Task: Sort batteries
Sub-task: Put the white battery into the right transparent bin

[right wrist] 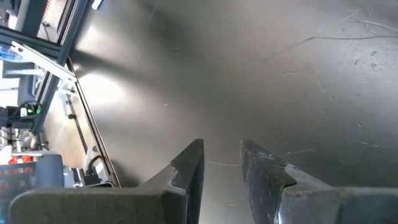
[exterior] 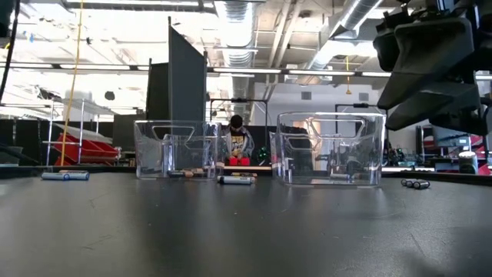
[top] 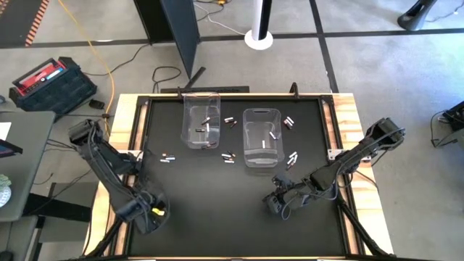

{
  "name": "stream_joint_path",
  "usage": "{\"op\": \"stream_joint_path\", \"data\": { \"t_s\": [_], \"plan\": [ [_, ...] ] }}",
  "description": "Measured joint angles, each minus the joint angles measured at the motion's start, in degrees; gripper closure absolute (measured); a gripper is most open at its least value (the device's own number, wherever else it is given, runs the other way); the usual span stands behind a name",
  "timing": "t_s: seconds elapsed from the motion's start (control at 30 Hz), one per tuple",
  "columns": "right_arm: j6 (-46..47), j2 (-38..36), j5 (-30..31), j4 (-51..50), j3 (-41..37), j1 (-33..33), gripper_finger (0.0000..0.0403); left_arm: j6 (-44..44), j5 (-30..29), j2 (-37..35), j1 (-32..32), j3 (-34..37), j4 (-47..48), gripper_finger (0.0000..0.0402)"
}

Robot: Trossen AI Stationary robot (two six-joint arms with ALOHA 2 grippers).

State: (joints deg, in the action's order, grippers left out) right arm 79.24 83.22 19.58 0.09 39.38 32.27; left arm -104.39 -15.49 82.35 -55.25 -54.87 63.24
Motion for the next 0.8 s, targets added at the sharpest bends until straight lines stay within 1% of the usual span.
{"op": "stream_joint_path", "data": {
  "t_s": [0.13, 0.33, 0.43, 0.7, 0.8],
  "plan": [
    [-0.02, 0.00, 0.01, -1.87, 0.00, 0.00, 0.0281, -5.97, 1.73, 0.00, -2.27, 0.00, -1.36, 0.0238],
    [-0.17, 0.00, 0.01, -3.72, 0.00, 0.00, 0.0281, -15.08, 2.38, 0.00, -5.47, 0.00, -2.31, 0.0238],
    [-0.22, 0.00, 0.01, -4.12, 0.00, 0.00, 0.0281, -18.83, 4.55, 0.19, -6.29, -0.02, -2.23, 0.0238],
    [-0.36, 0.00, 0.01, -4.39, 0.00, 0.33, 0.0281, -21.80, 5.19, 0.24, -6.66, -0.02, -3.49, 0.0238],
    [-0.38, 0.00, 0.01, -4.38, 0.00, 0.52, 0.0281, -22.52, 5.14, 0.26, -6.66, -0.02, -1.27, 0.0238]
  ]
}}
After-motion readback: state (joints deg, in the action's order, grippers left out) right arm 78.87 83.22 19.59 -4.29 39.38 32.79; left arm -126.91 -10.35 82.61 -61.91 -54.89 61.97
